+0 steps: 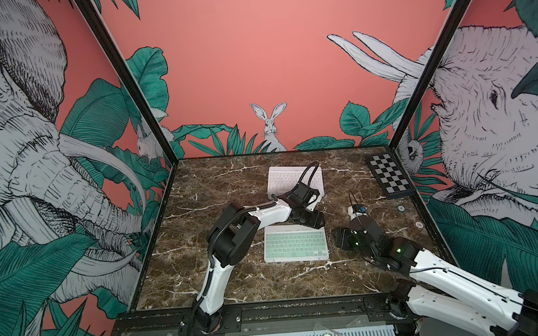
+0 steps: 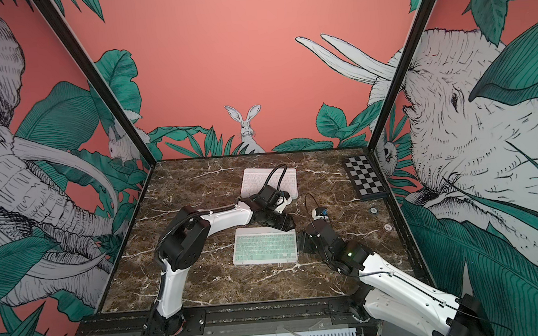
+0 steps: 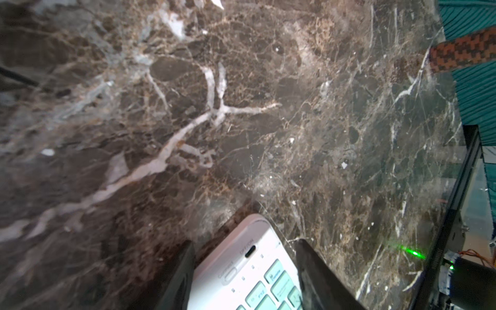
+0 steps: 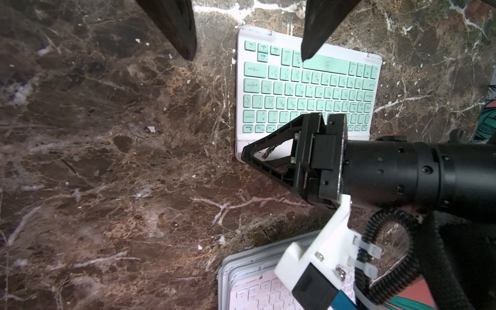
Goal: Stack the numeric keypads
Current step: Move the numeric keypad to the center of the board, then pick up the numeric keypad from the center of the board.
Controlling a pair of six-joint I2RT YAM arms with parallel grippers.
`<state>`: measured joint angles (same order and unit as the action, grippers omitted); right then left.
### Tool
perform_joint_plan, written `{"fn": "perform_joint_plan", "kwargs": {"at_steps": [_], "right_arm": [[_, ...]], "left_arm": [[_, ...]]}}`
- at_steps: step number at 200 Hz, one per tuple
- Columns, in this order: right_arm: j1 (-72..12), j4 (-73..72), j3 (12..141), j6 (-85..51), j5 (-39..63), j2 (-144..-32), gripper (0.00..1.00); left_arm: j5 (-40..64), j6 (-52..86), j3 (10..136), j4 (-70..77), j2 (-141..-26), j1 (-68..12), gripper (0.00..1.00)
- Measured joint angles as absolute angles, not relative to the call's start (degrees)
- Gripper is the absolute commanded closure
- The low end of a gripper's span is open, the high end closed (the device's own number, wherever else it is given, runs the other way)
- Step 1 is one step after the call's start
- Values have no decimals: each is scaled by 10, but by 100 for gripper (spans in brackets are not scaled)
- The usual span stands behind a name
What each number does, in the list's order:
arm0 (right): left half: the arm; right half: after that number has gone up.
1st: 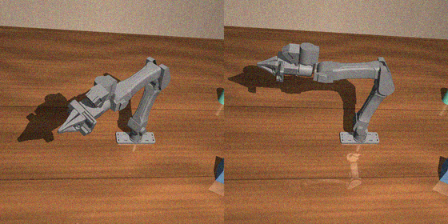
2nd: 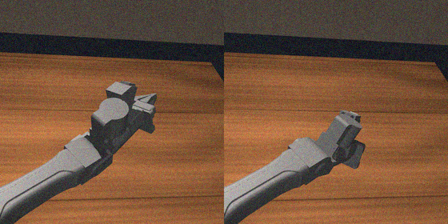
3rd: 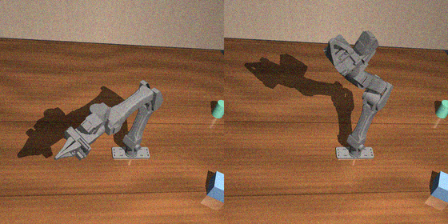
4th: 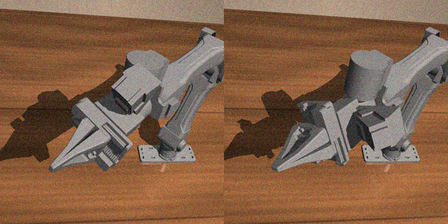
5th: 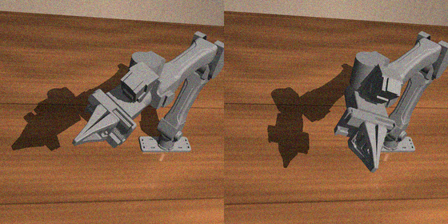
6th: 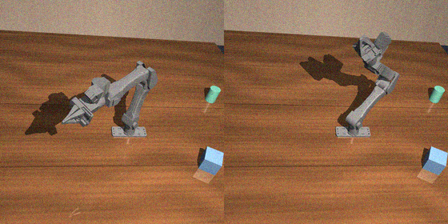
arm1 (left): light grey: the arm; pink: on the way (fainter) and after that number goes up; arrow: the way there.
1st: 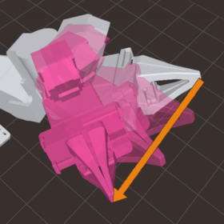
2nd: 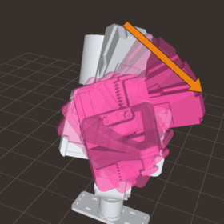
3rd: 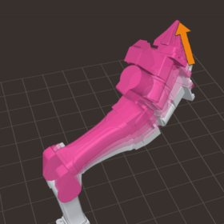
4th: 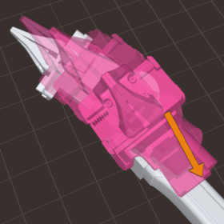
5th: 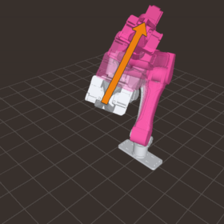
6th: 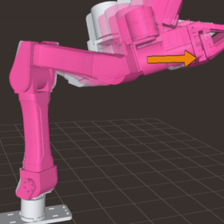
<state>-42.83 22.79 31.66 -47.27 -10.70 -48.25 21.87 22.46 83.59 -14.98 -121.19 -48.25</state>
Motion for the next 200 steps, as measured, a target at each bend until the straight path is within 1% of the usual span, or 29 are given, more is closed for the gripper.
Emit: {"fn": "perform_joint_plan", "kwargs": {"at_steps": [19,34,47,85,104,142,200], "right_arm": [[-410,237,323,-447,-94,-496,36],[-395,246,342,-427,-77,-525,35],[-388,247,360,-411,-66,-554,35],[-385,232,373,-372,-37,-615,34],[-381,220,375,-358,-18,-644,34],[-363,190,376,-345,36,-698,33],[-345,162,387,-345,89,-776,35]], "left_arm": [[219,241,821,-150,-1196,-471,38],[221,258,788,-150,-1160,-446,37],[223,273,745,-149,-1109,-405,37],[224,285,626,-175,-961,-249,37],[239,284,571,-197,-921,-205,36],[256,269,508,-253,-914,-198,37],[281,269,480,-250,-914,-200,37]]}}
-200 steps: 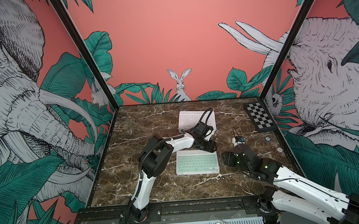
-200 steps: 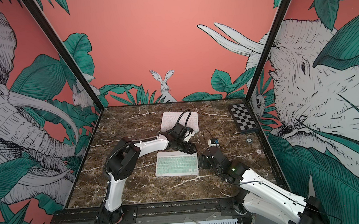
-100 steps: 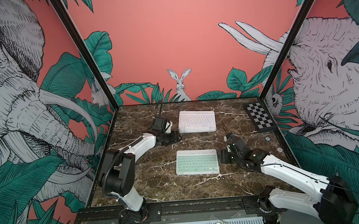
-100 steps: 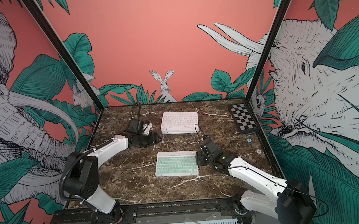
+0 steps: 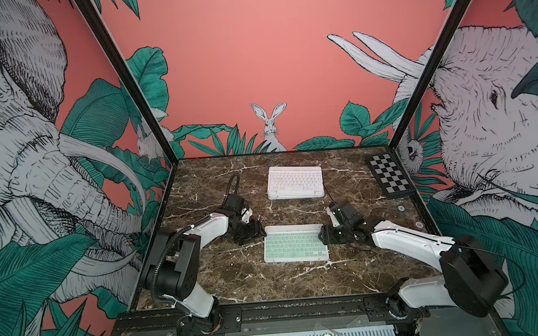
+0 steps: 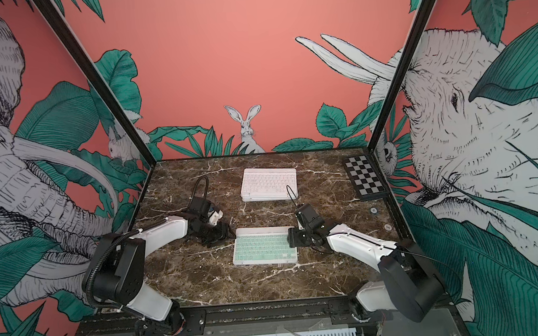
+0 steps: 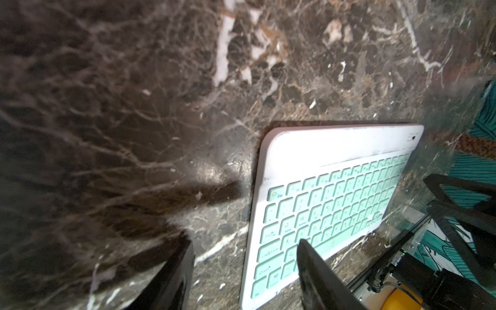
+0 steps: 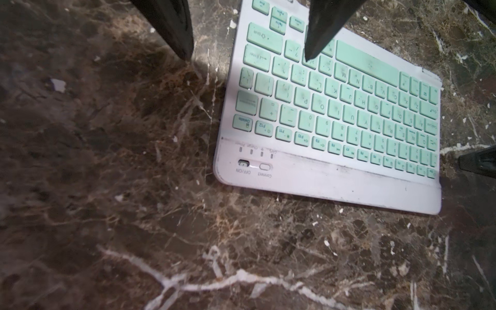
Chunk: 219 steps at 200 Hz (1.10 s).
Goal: Stack the numeric keypads
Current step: Pick up the numeric keypad from the center of the board.
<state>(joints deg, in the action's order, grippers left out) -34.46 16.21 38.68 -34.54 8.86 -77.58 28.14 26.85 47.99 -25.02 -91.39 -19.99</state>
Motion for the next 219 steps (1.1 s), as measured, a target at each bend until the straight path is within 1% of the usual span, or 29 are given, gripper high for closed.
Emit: {"fn": "perform_joint_plan", "kwargs": {"at_steps": [59,161,219], "right_arm": [[-344,139,386,-360,99,-805,36],[-344,96,353,-398,115,-807,37],[-344,46,339,-423,130,-809,37]], "left_arm": [[280,254,478,-250,-914,-235,37],[272,251,472,-234,-916,-286,37],[276,263,469,-221,-919,-289,37]]}}
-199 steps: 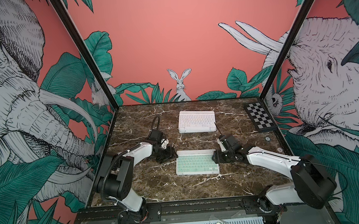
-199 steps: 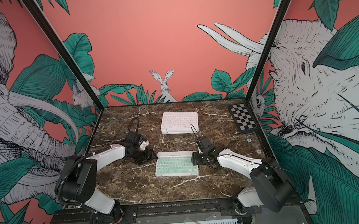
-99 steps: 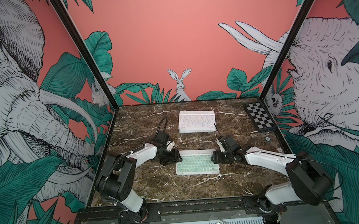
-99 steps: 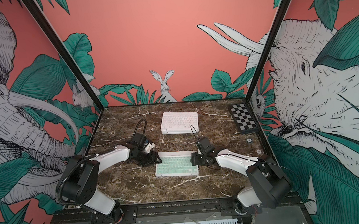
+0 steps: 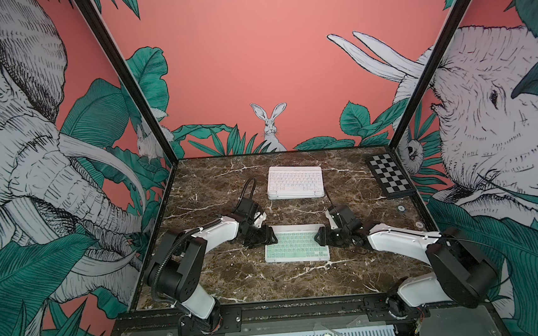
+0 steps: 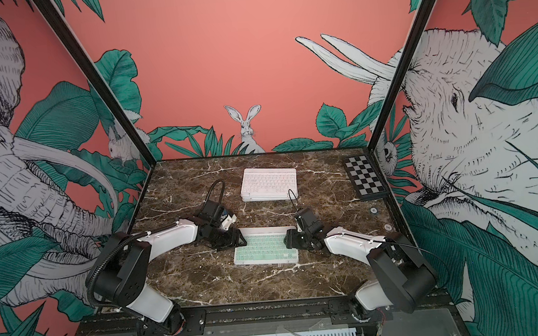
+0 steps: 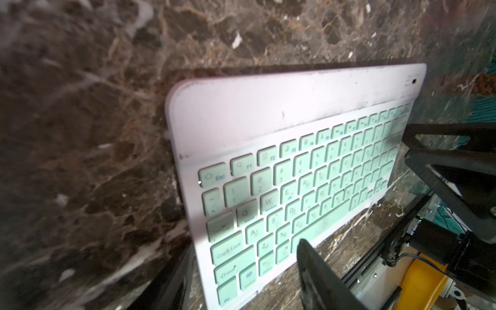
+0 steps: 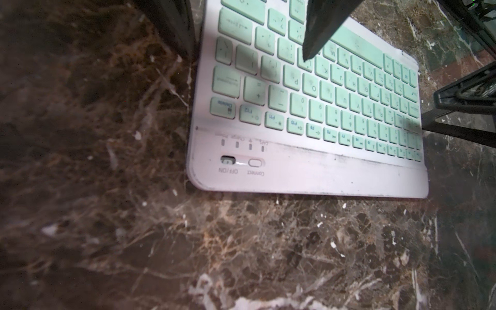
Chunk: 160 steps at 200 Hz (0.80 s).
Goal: Stack the numeric keypads
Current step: Pick up the numeric keypad from the center of the board.
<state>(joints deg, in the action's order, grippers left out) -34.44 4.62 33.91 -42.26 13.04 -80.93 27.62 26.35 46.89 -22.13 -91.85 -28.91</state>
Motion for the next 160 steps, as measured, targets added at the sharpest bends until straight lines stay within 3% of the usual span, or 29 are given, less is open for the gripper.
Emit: {"fn": "perform_joint_plan", "kwargs": {"at_steps": [160], "right_arm": [[-309,-44,293,-457,201,-794,38]], "left_arm": [[281,268,463,-211,-922,-289,37]]}}
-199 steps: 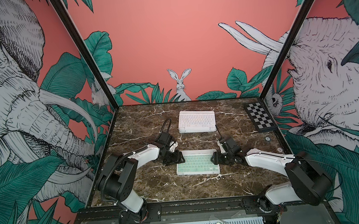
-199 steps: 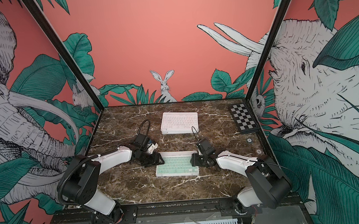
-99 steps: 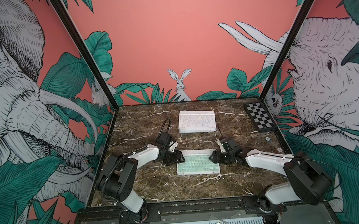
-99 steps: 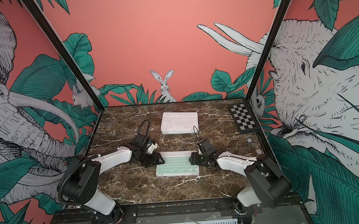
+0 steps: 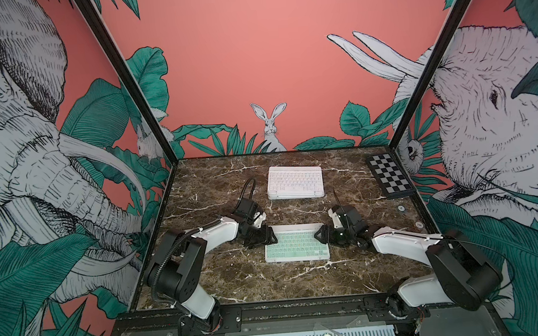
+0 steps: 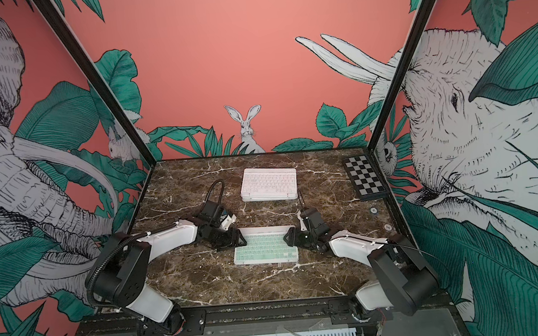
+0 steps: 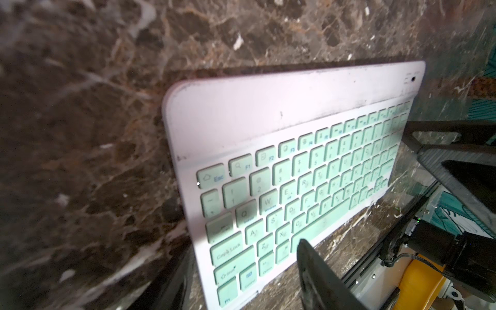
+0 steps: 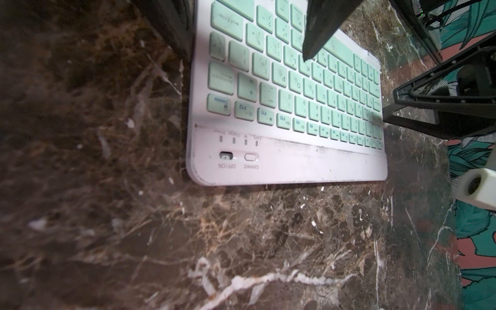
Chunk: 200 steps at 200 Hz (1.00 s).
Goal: Stack the numeric keypads
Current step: Pick up the numeric keypad from the center of the board.
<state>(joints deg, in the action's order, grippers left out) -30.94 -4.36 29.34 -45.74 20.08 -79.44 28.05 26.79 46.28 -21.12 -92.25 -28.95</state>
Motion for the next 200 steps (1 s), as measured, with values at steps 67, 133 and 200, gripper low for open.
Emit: {"fn": "perform_joint_plan", "kwargs": {"at_steps": [67,133,200], "right_arm": [[-287,-73,266,-489,243,-774,39],[-267,-92,254,-505,275,-731,39],[-268,-96,256,-508,331,-720,39]], "left_arm": [[281,270,462,-210,-925,-292,37],[281,270,462,-209,-927,-293,37],[295,265,461,-183,-935,-297,36]]}}
